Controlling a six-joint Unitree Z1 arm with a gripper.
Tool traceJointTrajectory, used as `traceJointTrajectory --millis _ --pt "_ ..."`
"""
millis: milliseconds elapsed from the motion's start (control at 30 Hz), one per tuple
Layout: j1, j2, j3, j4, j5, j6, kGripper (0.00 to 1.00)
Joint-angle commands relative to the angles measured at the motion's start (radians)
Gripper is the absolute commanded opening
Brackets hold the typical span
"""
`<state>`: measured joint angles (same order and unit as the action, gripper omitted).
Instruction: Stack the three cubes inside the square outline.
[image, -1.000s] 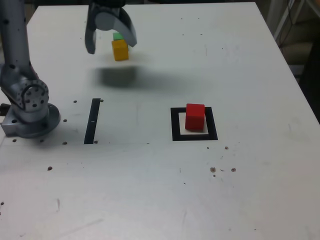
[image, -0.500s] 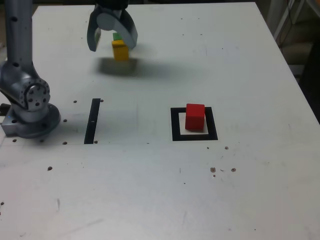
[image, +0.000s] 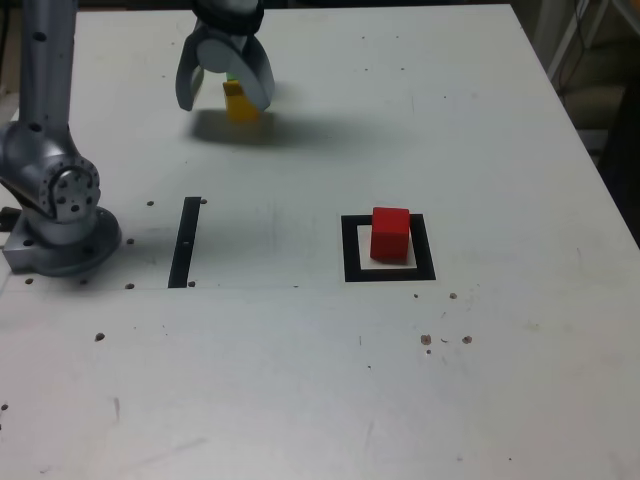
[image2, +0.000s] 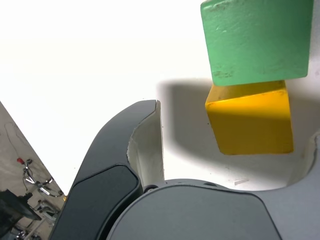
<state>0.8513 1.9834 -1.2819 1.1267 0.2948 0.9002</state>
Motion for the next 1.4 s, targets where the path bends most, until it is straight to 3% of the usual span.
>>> traceJointTrajectory --millis 0,567,733,1000,1367 --pt "0.002 0.020 -0.003 -0.010 0.002 0.002 0.97" --pt "-0.003 0.063 -0.031 -0.014 -0.012 0.024 0.86" --pt "-0.005 0.071 -0.030 -0.012 -0.015 0.024 0.74" --pt "-0.007 0.067 -0.030 -0.033 -0.020 0.030 0.35" --pt "-0.009 0.038 -0.027 -0.030 -0.040 0.037 0.30"
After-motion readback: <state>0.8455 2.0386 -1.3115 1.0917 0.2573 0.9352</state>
